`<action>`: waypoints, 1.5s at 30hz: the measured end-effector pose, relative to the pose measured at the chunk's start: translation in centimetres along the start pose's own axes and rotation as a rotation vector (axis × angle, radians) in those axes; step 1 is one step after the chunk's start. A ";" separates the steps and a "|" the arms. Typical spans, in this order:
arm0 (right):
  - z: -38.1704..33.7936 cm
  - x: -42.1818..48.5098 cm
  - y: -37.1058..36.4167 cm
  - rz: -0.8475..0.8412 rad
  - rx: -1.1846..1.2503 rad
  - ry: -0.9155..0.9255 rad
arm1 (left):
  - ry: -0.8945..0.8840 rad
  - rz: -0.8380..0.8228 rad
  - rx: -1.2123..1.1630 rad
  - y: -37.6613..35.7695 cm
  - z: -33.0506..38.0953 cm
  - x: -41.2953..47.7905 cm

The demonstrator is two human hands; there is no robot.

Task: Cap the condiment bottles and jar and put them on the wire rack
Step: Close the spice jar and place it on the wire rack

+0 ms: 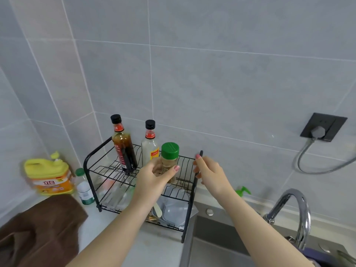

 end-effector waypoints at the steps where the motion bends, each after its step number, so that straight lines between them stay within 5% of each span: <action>1: 0.1 0.4 -0.1 0.004 0.001 0.004 | 0.001 0.001 -0.005 0.0 0.0 0.4; 45: 10.4 6.5 -0.1 0.135 -0.039 -0.120 | 0.214 -0.047 0.439 -6.4 -9.4 12.0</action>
Point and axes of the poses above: each hand's wrist, its own x-axis towards the middle knuckle, its own y-axis out of the back of the hand, z = x × y, the point moved 1 cm from there along x, towards the middle knuckle, and after that the axes turned 15 degrees about y, right-handed, at the moved point
